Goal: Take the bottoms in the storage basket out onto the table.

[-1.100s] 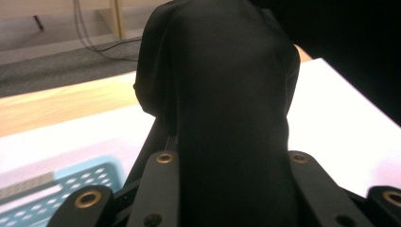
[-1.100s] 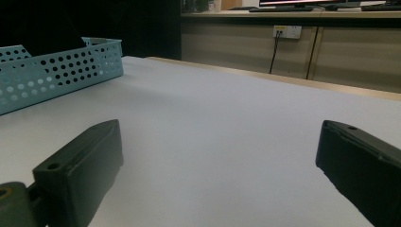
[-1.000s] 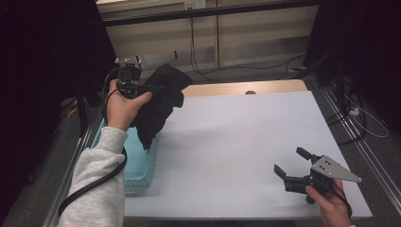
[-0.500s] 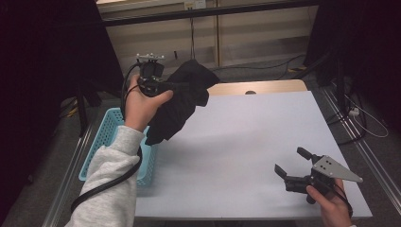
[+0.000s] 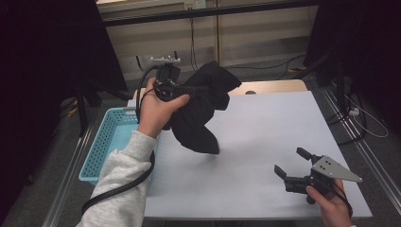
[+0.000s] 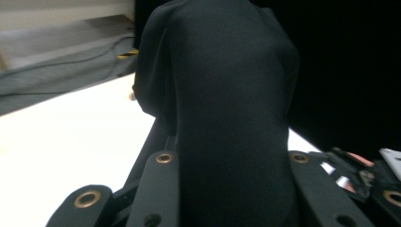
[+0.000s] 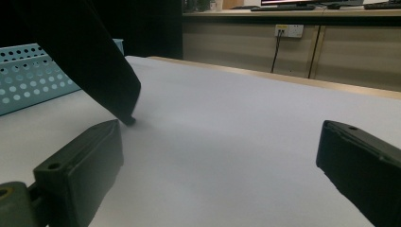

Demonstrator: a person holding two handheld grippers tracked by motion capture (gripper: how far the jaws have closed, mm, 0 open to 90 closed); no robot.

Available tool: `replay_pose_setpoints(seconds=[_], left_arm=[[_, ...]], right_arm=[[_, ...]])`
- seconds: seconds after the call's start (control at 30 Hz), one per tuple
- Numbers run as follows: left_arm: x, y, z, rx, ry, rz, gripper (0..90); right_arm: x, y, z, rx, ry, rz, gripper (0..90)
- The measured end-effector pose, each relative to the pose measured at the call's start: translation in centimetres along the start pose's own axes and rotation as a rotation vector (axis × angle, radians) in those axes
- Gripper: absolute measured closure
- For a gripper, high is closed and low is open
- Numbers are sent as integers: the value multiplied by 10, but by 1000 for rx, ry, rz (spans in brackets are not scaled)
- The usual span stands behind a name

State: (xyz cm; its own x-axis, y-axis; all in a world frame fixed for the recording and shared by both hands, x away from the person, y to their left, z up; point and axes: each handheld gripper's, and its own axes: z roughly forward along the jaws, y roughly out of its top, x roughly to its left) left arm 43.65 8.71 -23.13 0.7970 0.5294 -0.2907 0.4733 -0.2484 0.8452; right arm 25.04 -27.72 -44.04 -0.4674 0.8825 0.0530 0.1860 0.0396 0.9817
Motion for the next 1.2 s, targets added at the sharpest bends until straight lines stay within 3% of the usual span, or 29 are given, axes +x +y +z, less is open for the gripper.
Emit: replay_pose_setpoints(seconds=[0.2, 0.53, 0.73, 0.8, 0.87, 0.9, 1.0, 1.2], left_arm=[[-10, -20, 20, 32, -63, 17, 703], [1, -63, 52, 91, -113, -51, 700], [3, -82, 65, 110, -151, -7, 676], [9, -91, 70, 77, -95, 29, 558], [18, -98, 71, 49, -10, 31, 354], [21, -101, 70, 49, 14, 20, 318], [26, -110, 68, 62, 36, 19, 284], [25, -125, 62, 87, 74, 96, 210]], right_arm=[[0, 0, 0, 9, -3, -6, 8], [1, -1, 1, 25, 0, -7, 8], [2, -1, 2, 23, 5, -18, 8], [2, -1, 2, 28, 6, -21, 8], [2, -1, 2, 31, 3, -24, 7], [2, -1, 2, 32, 1, -31, 7], [3, 0, 2, 41, -1, -55, 7], [5, 0, 5, 59, 1, -69, 7]])
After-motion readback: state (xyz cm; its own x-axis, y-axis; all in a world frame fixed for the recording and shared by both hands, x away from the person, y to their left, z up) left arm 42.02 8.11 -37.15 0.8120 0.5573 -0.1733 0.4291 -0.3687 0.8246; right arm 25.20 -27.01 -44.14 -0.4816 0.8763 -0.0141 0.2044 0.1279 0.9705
